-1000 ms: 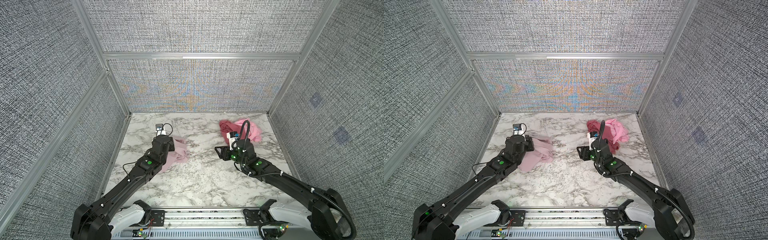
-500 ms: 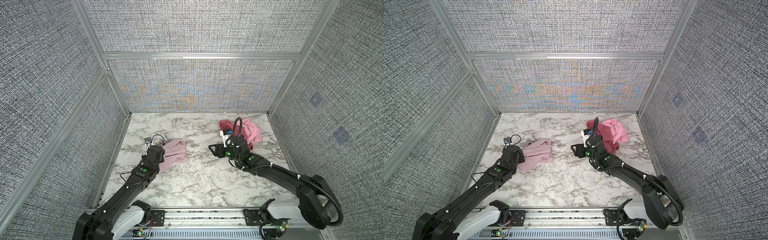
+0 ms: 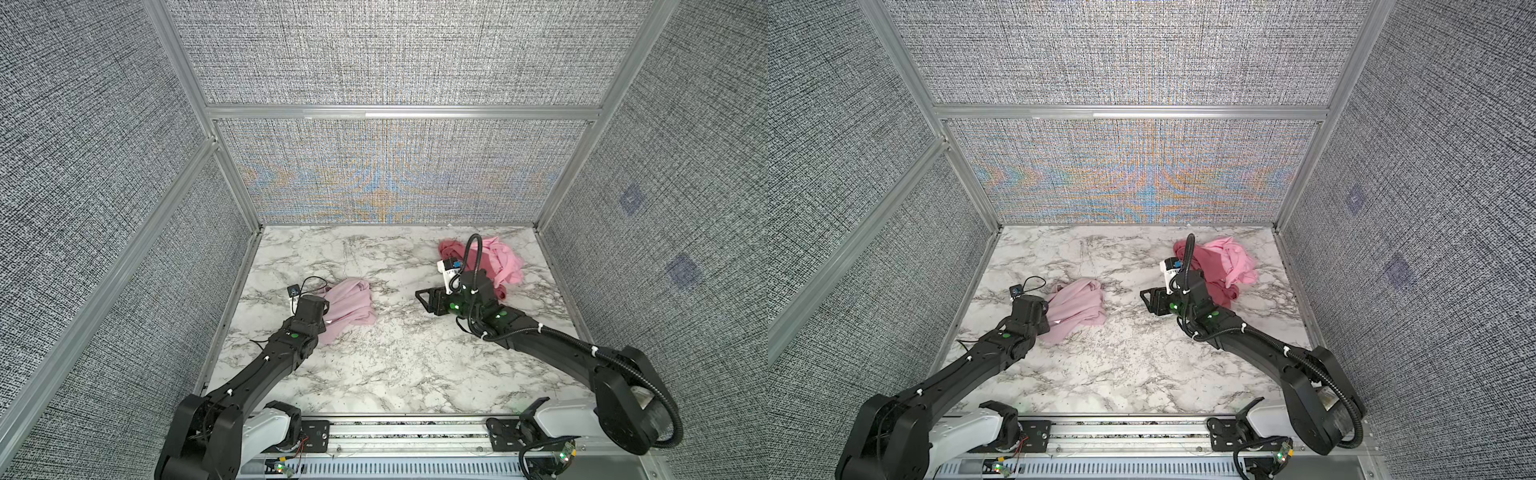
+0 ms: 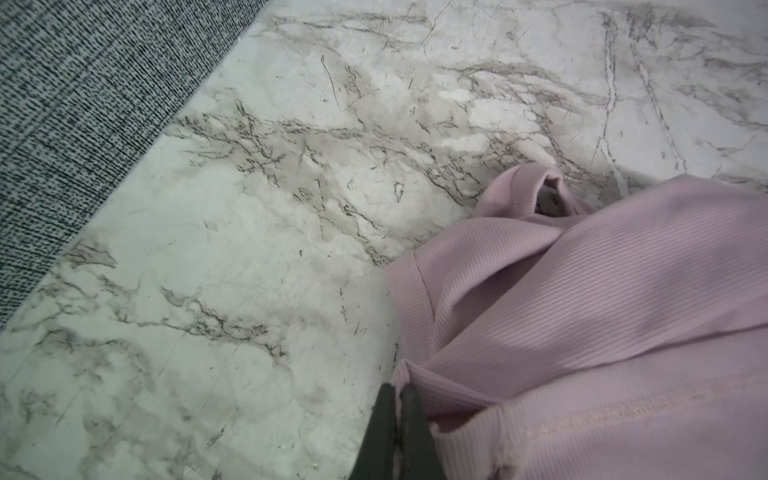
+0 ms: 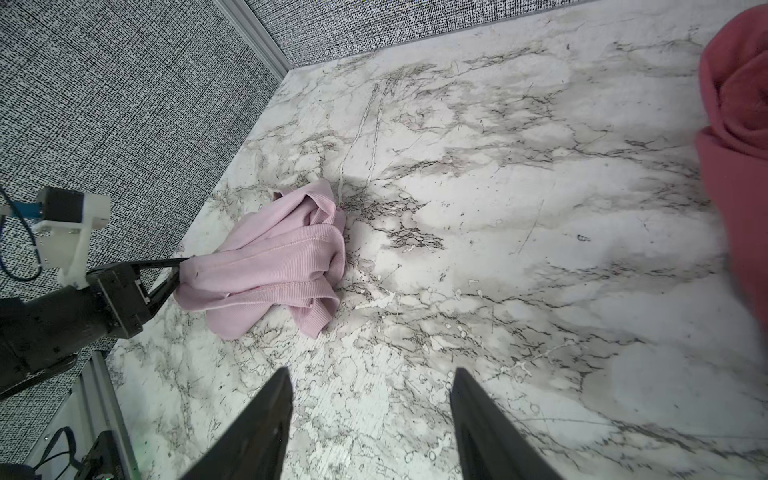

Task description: Pick out a specific cloth from the pile

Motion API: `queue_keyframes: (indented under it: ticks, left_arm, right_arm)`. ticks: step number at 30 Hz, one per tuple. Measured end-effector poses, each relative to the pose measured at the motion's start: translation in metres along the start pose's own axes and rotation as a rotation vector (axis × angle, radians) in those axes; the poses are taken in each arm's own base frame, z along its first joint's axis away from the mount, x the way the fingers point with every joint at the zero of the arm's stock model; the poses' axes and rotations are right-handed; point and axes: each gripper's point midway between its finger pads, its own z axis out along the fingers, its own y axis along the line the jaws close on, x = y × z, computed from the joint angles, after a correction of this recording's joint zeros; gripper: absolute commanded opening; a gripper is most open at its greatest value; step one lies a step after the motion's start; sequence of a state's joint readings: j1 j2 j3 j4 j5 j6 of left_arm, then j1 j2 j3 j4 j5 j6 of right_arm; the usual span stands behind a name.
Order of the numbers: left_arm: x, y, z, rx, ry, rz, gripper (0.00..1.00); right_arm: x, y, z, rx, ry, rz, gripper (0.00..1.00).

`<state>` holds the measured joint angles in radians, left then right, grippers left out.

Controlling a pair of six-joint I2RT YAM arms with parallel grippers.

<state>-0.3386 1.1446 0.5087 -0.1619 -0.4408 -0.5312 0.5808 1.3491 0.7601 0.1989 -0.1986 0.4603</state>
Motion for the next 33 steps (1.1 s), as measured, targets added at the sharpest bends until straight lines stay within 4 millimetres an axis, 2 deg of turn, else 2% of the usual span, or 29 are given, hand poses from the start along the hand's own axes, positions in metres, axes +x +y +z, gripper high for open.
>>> queue_keyframes:
  ticks: [5, 11, 14, 19, 26, 33]
  left_arm:
    - [-0.009, -0.011, -0.008, 0.058, 0.003, -0.047, 0.54]
    - [-0.010, -0.018, -0.029, 0.153, 0.023, -0.095, 0.53]
    - [0.002, -0.022, -0.037, 0.214, 0.057, -0.127, 0.51]
    - [0.034, -0.019, -0.044, 0.281, 0.108, -0.178, 0.49]
    - [0.069, -0.014, -0.039, 0.304, 0.175, -0.215, 0.48]
    - [0.073, -0.020, -0.029, 0.307, 0.196, -0.216, 0.49]
  right_arm:
    - [-0.001, 0.001, -0.001, -0.001, -0.003, -0.001, 0.62]
    - [-0.001, 0.000, 0.000, 0.000, -0.004, -0.004, 0.62]
    - [0.001, -0.002, 0.004, 0.002, 0.003, -0.002, 0.62]
    - [0.004, -0.001, 0.011, -0.009, 0.020, 0.012, 0.62]
    - [0.005, 0.001, 0.016, -0.032, 0.023, 0.025, 0.62]
    - [0.002, 0.004, 0.015, -0.042, 0.015, 0.032, 0.62]
